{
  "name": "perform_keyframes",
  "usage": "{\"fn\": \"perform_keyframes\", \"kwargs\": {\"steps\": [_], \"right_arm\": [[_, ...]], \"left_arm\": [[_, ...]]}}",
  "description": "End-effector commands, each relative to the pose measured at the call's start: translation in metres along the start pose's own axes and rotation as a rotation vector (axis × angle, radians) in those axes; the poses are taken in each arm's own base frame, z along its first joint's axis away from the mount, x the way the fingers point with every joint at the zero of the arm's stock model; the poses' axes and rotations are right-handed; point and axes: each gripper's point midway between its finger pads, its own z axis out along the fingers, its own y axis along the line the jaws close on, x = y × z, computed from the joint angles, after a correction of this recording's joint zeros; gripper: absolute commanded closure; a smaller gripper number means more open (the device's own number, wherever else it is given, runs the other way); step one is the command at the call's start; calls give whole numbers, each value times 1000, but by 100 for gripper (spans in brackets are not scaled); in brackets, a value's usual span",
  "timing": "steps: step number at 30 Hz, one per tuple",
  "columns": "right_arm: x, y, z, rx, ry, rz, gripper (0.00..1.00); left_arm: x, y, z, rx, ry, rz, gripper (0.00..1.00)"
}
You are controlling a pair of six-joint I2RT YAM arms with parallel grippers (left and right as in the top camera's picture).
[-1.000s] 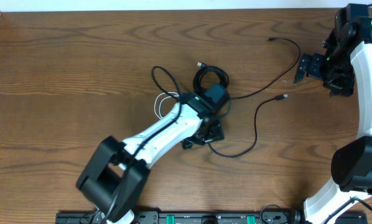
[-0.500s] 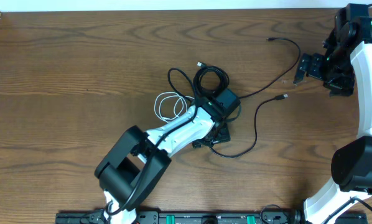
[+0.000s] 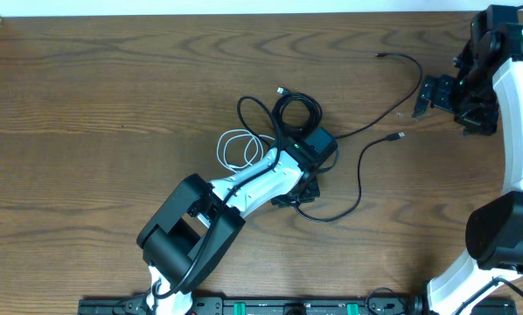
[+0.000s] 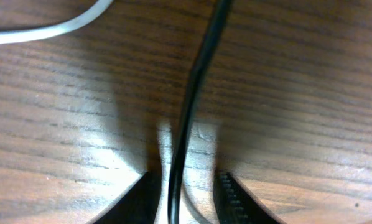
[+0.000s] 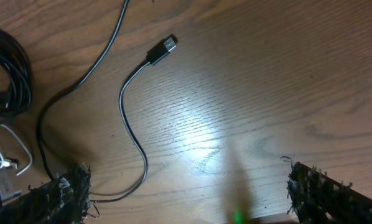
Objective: Untangle cables
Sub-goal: 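Reach the left gripper to the black cable and grasp it, then pull the long black cable leftward with the left gripper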
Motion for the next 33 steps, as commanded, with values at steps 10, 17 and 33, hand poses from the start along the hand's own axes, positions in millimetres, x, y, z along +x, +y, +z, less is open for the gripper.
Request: {"fn": "perform_keyframes", "kwargs": {"steps": [10, 17, 33], "right_arm": [[1, 6, -9, -11, -25, -2, 1], [1, 6, -9, -11, -25, -2, 1], [2, 7, -9, -11, -25, -4, 1]], "left_arm": [[-1, 3, -13, -32, -1, 79, 93], [-17, -35, -139, 187, -190, 221, 93], [-6, 73, -426, 596, -1033, 19, 93]]}}
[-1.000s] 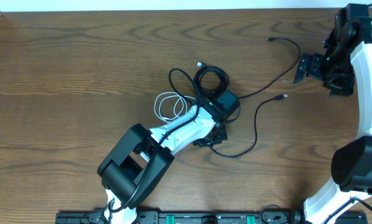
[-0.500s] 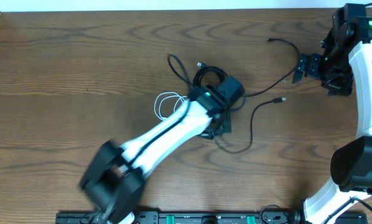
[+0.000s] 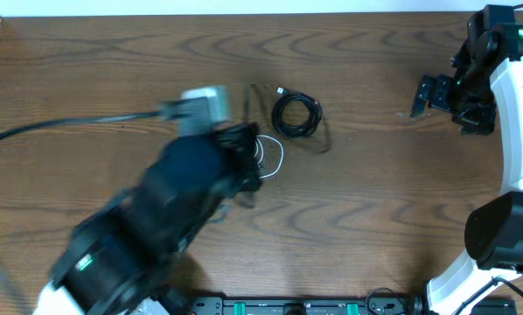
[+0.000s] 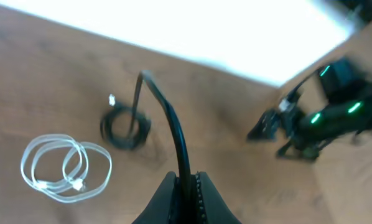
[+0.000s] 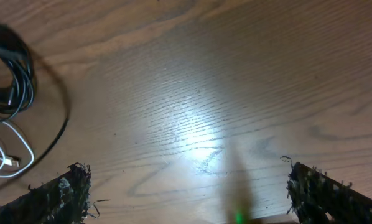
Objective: Untangle cables
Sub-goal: 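Pull the long black cable leftward with the left gripper, then drag the black cable to the upper left and release it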
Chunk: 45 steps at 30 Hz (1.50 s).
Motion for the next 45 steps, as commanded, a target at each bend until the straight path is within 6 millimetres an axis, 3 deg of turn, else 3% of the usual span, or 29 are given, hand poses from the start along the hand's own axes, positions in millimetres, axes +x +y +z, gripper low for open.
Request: {"fn": "perform_keyframes", "kwargs": {"steps": [1, 5, 6, 8, 10, 14, 20, 22, 26, 28, 30, 32, 35, 37, 38, 40, 43, 44, 45], "right_arm": [[0, 2, -9, -7, -27, 8, 1], [0, 2, -9, -8, -27, 9, 1], [0, 2, -9, -7, -27, 9, 1], [0, 2, -9, -8, -27, 7, 1], [0, 2, -9, -7, -27, 8, 1], [0, 2, -9, -7, -27, 8, 1], [0, 2, -9, -7, -27, 8, 1], [0, 2, -9, -7, -27, 8, 1], [0, 2, -9, -7, -27, 8, 1], [0, 2, -9, -7, -27, 8, 1], [0, 2, -9, -7, -27, 8, 1], [0, 2, -9, -7, -27, 8, 1], [0, 2, -9, -7, -27, 8, 1], [0, 2, -9, -7, -27, 8, 1], [0, 2, -9, -7, -27, 8, 1], [0, 2, -9, -7, -27, 8, 1], [0, 2, -9, -7, -27, 8, 1], [0, 2, -9, -7, -27, 8, 1], [0, 2, -9, -7, -27, 8, 1]], "left_arm": [[-36, 10, -38, -13, -177, -30, 92], [-57, 23, -83, 10, -304, -70, 93], [-57, 28, -86, -11, -314, -70, 93], [-60, 53, -92, -138, -359, -65, 93], [-57, 97, -103, -346, -424, -152, 93], [-55, 145, -131, -579, -551, -238, 93], [-39, 198, -166, -820, -638, -399, 93], [-39, 203, -168, -854, -630, -408, 93], [-66, 170, -124, -725, -407, -229, 93], [-88, 168, -111, -770, -321, -207, 93], [-118, 181, -82, -831, -185, -194, 92], [-155, 197, -52, -809, -141, -237, 92], [-238, 185, 9, -466, -242, -254, 93], [-278, 194, 23, -407, -349, -231, 93], [-299, 210, 31, -415, -414, -206, 92], [-298, 250, 53, -479, -387, -232, 93], [-263, 316, 106, -581, -195, -202, 92], [-245, 342, 124, -616, -128, -235, 76], [-233, 359, 134, -650, -91, -253, 76]]}}
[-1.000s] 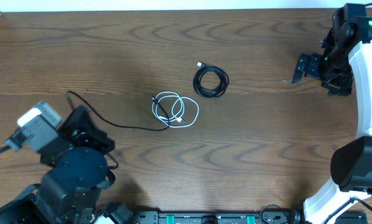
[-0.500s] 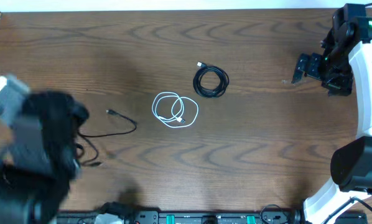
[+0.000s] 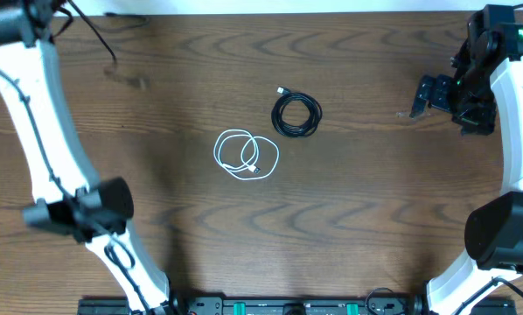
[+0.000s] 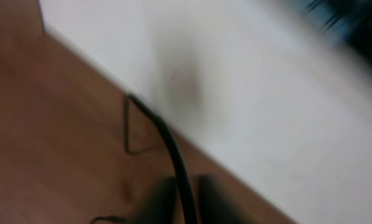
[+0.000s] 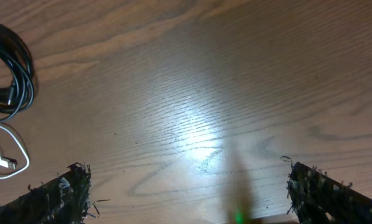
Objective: Untangle cables
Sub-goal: 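Drag the black cable to the upper left and release it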
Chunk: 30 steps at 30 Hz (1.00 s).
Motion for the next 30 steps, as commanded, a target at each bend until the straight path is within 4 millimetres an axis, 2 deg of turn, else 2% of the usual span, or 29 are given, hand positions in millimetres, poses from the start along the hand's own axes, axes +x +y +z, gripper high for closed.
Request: {"fn": "perform_keyframes", "kwargs": {"steps": [1, 2, 3, 4, 5, 7, 8, 11, 12, 14, 16, 17, 21, 24, 30], "right_arm": [[0, 2, -9, -7, -27, 8, 1], [0, 2, -9, -7, -27, 8, 1], [0, 2, -9, -7, -27, 8, 1], [0, 2, -9, -7, -27, 8, 1], [0, 2, -9, -7, -27, 8, 1], [0, 2, -9, -7, -27, 8, 1], [0, 2, -9, -7, -27, 8, 1], [0, 2, -9, -7, -27, 8, 1], [0, 2, -9, -7, -27, 8, 1], [0, 2, -9, -7, -27, 8, 1], [0, 2, -9, -7, -27, 8, 1], [0, 2, -9, -7, -27, 8, 1], [0, 2, -9, -7, -27, 8, 1], [0, 2, -9, -7, -27, 8, 1], [0, 2, -9, -7, -27, 8, 1]], "left_arm": [[47, 57, 75, -168, 165, 31, 81], [63, 77, 94, -224, 214, 26, 87], [75, 95, 108, -268, 250, 19, 84], [84, 108, 118, -297, 281, 13, 59], [92, 117, 124, -317, 308, 6, 45], [105, 134, 129, -352, 357, -7, 43], [109, 145, 128, -374, 382, -17, 38], [116, 170, 114, -444, 439, -40, 36], [121, 184, 107, -505, 462, -37, 36], [142, 220, 85, -652, 577, -30, 36], [159, 236, 77, -703, 655, -64, 36], [176, 252, 69, -781, 699, -171, 36], [205, 284, 42, -946, 785, -366, 34], [222, 305, 23, -1011, 881, -406, 33], [244, 332, 3, -1062, 1003, -440, 33]]}}
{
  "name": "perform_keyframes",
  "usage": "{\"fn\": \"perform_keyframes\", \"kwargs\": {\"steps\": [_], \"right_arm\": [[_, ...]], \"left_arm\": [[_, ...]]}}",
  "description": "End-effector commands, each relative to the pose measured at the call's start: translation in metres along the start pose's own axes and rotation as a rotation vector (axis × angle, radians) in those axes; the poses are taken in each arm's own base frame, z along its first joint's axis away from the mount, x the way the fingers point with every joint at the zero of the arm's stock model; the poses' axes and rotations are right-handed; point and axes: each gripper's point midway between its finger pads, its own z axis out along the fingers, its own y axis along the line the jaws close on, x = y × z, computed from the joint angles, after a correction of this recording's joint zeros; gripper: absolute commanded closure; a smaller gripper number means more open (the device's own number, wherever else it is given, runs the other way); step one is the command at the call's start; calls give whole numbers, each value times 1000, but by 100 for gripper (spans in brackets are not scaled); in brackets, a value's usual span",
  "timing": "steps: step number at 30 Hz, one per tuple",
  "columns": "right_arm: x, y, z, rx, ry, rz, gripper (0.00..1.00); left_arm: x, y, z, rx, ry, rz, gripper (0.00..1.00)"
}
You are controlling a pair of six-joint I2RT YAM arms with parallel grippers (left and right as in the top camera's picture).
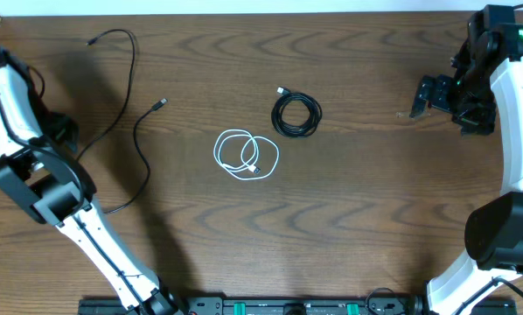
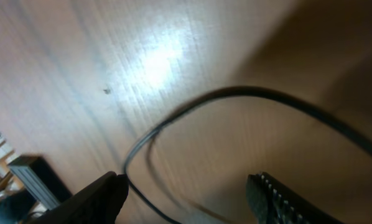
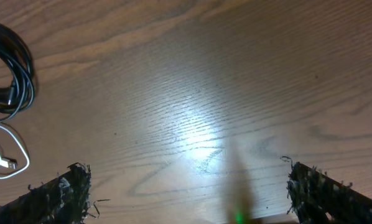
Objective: Untangle cables
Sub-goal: 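Drag the black cable to the upper left and release it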
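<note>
A long loose black cable [image 1: 132,79] lies spread over the left part of the table, with one plug [image 1: 162,103] pointing toward the middle. My left gripper [image 1: 62,129] is low over the table at the left edge, open [image 2: 192,205]. A curve of that cable [image 2: 248,93] runs ahead of it and passes by the left finger [image 2: 105,199], with nothing gripped. A coiled black cable [image 1: 296,114] and a coiled white cable [image 1: 247,153] lie apart in the middle. My right gripper [image 1: 432,92] hangs open at the far right, with bare wood between its fingertips [image 3: 192,193].
The table's back edge meets a white wall [image 1: 244,7]. In the right wrist view the black coil [image 3: 9,74] and the white coil [image 3: 5,162] show at the left edge. A dark object [image 2: 33,180] stands beyond the table's left edge.
My left gripper was shut on the long black cable, held up at the far-left back corner. Now it is open and low at the left edge, and the cable lies on the table. The right arm is unchanged.
The long black cable first ran across the middle beside the two coils, with my left fingers around it. Then the gripper was shut on it and raised. Then the cable was at the back-left corner. Now it lies alone at the left, clear of both coils.
</note>
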Motion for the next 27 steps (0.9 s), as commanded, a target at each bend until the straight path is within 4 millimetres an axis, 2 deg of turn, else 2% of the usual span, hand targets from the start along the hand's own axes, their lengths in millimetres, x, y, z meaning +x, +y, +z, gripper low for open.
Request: {"fn": "perform_keyframes", "kwargs": {"steps": [1, 5, 9, 13, 15, 17, 27], "right_arm": [[0, 2, -9, -7, -27, 8, 1], [0, 2, -9, -7, -27, 8, 1], [0, 2, -9, -7, -27, 8, 1], [0, 2, -9, -7, -27, 8, 1], [0, 2, -9, -7, -27, 8, 1], [0, 2, -9, -7, -27, 8, 1], [0, 2, -9, -7, -27, 8, 1]], "left_arm": [[13, 30, 22, -109, 119, -8, 33], [10, 45, 32, -120, 163, 0, 33], [7, 45, 33, -106, 162, 80, 33], [14, 24, 34, 25, 206, 232, 33], [18, 18, 33, 69, 223, 280, 25], [19, 17, 35, 75, 230, 298, 22], [25, 19, 54, 54, 265, 311, 21]]}}
